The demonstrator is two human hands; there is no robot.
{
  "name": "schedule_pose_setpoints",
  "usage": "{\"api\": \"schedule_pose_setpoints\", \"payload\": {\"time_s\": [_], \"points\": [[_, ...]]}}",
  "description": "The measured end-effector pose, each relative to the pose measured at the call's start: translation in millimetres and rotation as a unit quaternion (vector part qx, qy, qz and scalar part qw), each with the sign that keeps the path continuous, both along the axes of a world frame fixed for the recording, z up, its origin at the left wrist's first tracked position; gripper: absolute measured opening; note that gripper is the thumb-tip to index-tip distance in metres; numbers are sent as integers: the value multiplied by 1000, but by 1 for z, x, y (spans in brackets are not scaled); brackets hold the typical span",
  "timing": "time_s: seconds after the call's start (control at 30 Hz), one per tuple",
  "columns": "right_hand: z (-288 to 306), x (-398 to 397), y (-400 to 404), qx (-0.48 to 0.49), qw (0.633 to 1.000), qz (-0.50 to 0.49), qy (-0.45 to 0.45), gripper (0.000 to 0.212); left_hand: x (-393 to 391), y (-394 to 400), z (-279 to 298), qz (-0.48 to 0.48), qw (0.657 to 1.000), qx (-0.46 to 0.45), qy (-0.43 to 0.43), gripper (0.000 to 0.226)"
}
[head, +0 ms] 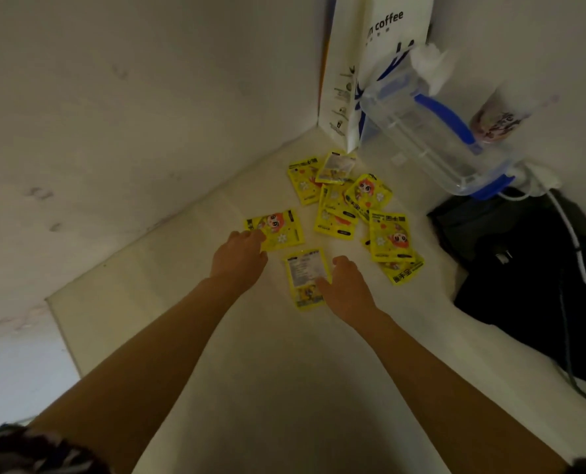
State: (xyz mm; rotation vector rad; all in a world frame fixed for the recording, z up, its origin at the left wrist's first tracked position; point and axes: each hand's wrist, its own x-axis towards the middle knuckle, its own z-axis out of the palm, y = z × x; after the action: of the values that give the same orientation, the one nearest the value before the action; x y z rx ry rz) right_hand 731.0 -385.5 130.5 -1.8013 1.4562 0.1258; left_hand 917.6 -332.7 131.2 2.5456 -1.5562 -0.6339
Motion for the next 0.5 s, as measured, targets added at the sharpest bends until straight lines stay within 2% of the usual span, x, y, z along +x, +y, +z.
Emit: {"api": "schedule_pose_setpoints", "payload": {"time_s": [0.33,0.5], "points": [[-28,28,-19,-11,998,-12,57,63,15,-58,-33,-32,999,12,10,59],[-34,34,-14,-26,997,2,73,69,22,-62,-47,-55,998,9,-18,60]]}}
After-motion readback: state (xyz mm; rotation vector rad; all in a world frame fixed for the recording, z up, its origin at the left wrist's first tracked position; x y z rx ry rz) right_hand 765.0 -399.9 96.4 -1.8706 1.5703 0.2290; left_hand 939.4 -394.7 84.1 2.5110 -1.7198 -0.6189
